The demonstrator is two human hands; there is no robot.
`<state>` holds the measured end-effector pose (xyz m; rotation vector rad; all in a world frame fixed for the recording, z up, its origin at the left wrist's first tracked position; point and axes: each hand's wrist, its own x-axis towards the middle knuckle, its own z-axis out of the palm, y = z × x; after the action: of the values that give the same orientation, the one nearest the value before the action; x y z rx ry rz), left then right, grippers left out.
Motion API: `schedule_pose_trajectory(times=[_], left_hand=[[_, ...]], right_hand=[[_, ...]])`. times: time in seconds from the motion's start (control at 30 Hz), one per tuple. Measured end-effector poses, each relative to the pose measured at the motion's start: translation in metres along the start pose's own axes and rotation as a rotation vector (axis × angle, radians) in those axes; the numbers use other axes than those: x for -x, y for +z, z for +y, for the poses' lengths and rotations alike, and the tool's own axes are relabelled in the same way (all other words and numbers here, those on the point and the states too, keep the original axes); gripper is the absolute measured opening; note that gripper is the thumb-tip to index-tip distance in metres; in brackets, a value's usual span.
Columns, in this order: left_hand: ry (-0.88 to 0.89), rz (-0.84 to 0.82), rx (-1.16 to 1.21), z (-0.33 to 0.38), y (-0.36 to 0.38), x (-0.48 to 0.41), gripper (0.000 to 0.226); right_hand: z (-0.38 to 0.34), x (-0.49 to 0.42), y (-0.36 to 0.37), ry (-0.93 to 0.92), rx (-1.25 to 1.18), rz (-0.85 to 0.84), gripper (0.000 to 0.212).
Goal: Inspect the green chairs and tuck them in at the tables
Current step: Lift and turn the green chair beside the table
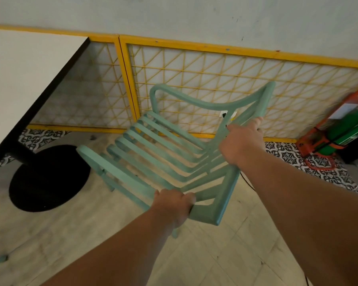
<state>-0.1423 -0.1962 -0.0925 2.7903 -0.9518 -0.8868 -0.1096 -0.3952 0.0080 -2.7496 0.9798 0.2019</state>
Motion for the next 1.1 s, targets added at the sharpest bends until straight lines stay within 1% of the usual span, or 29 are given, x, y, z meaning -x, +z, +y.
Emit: schedule_pose_trajectory(times=[0.13, 0.23, 0.3, 0.37, 0.47, 0.57, 0.73, 0.83, 0.9, 0.93, 0.97, 1.0, 1.07, 1.1], left_hand=[[-0.024, 0.000, 0.018, 0.017, -0.002, 0.000, 0.027], [-0.053, 0.009, 0.037, 0.030, -0.002, -0.001, 0.028], [-0.080, 0.007, 0.111, 0.039, -0.001, -0.003, 0.027], [-0.121, 0.002, 0.180, 0.047, -0.003, -0.010, 0.028], [-0.163, -0.013, 0.274, 0.053, -0.006, -0.018, 0.040], [-0.216, -0.025, 0.286, 0.053, -0.004, -0.023, 0.037], [-0.174, -0.028, 0.421, 0.050, -0.003, -0.026, 0.051], [-0.055, -0.117, 0.488, 0.033, -0.004, -0.023, 0.048], [0.033, -0.151, 0.510, 0.007, -0.008, -0.024, 0.051], [0.040, -0.141, 0.468, -0.010, -0.011, -0.026, 0.058], [0.020, -0.127, 0.362, -0.028, -0.014, -0.029, 0.065], [-0.029, -0.119, 0.204, -0.048, -0.017, -0.033, 0.074], [-0.159, -0.162, -0.117, -0.086, -0.022, -0.036, 0.086], [-0.208, -0.197, -0.197, -0.102, -0.023, -0.036, 0.088]], right_hand=[[0.005, -0.007, -0.004, -0.033, 0.089, -0.019, 0.062], [0.009, -0.012, -0.010, -0.080, 0.148, -0.014, 0.058], [0.015, -0.019, -0.010, -0.087, 0.172, -0.030, 0.061], [0.019, -0.029, -0.011, -0.090, 0.131, -0.017, 0.063], [0.022, -0.038, -0.011, -0.094, 0.090, -0.004, 0.062], [0.024, -0.044, -0.010, -0.091, 0.067, 0.019, 0.060], [0.027, -0.042, -0.010, -0.122, 0.059, 0.041, 0.060], [0.026, -0.040, -0.011, -0.125, 0.068, 0.023, 0.063], [0.026, -0.040, -0.011, -0.118, 0.084, 0.021, 0.064], [0.026, -0.039, -0.011, -0.115, 0.087, 0.021, 0.064], [0.026, -0.039, -0.011, -0.111, 0.084, 0.020, 0.063], [0.025, -0.039, -0.011, -0.114, 0.077, 0.022, 0.062], [0.025, -0.037, -0.013, -0.123, 0.059, 0.018, 0.061], [0.025, -0.037, -0.014, -0.133, 0.048, 0.008, 0.061]])
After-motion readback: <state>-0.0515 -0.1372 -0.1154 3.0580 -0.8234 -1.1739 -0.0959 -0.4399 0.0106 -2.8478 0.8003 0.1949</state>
